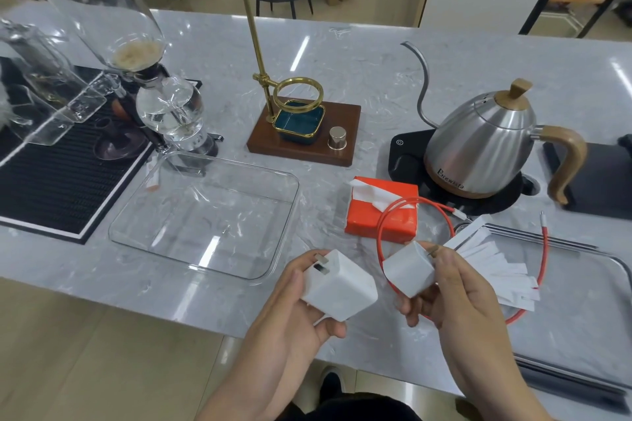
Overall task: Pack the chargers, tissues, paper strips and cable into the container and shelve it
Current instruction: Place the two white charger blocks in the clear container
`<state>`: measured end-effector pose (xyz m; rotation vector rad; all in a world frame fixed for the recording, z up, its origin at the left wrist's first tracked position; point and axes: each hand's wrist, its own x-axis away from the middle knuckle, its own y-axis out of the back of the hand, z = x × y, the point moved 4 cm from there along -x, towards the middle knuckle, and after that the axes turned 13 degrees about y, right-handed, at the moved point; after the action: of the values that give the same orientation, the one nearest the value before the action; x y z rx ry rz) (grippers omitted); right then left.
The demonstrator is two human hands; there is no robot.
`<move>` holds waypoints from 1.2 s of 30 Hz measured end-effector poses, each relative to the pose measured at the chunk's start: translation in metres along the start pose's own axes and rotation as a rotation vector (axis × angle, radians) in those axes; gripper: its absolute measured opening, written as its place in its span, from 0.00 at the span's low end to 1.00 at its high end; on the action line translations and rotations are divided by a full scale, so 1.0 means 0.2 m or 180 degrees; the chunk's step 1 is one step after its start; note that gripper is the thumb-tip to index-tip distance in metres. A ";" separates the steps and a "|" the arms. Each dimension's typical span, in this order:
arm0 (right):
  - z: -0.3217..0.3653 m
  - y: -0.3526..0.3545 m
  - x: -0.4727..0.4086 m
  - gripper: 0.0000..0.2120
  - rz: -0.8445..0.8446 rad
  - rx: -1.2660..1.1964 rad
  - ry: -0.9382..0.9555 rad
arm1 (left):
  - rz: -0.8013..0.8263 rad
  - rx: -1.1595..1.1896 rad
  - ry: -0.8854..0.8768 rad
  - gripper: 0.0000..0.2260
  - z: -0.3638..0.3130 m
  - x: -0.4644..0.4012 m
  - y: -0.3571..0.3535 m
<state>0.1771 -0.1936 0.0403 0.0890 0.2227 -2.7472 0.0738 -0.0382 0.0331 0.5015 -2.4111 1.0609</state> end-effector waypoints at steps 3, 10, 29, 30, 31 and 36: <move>0.00 -0.01 0.00 0.19 -0.0034 0.0050 -0.0028 | 0.0111 -0.0182 -0.0132 0.23 -0.02 0.02 -0.01; 0.03 -0.04 -0.01 0.19 -0.0023 0.0060 0.0060 | 0.0044 -0.0633 -0.0384 0.25 -0.07 0.05 -0.03; 0.05 -0.39 -0.07 0.18 -0.0332 0.0095 0.0248 | -0.0493 -0.1716 -0.0992 0.26 -0.59 0.13 0.27; 0.05 -0.43 -0.07 0.18 -0.0392 0.0056 0.0252 | -0.0484 -0.1806 -0.0973 0.25 -0.61 0.12 0.30; 0.04 -0.46 -0.06 0.18 -0.0441 0.0038 0.0233 | -0.0462 -0.1888 -0.0942 0.24 -0.63 0.11 0.33; 0.03 -0.60 -0.05 0.19 -0.0513 0.0153 0.0095 | -0.0272 -0.2197 -0.0689 0.18 -0.70 0.06 0.44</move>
<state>0.1416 -0.0814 0.0640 0.1301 0.1792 -2.9139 0.0554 0.1222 0.0708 0.4772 -2.6992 0.0996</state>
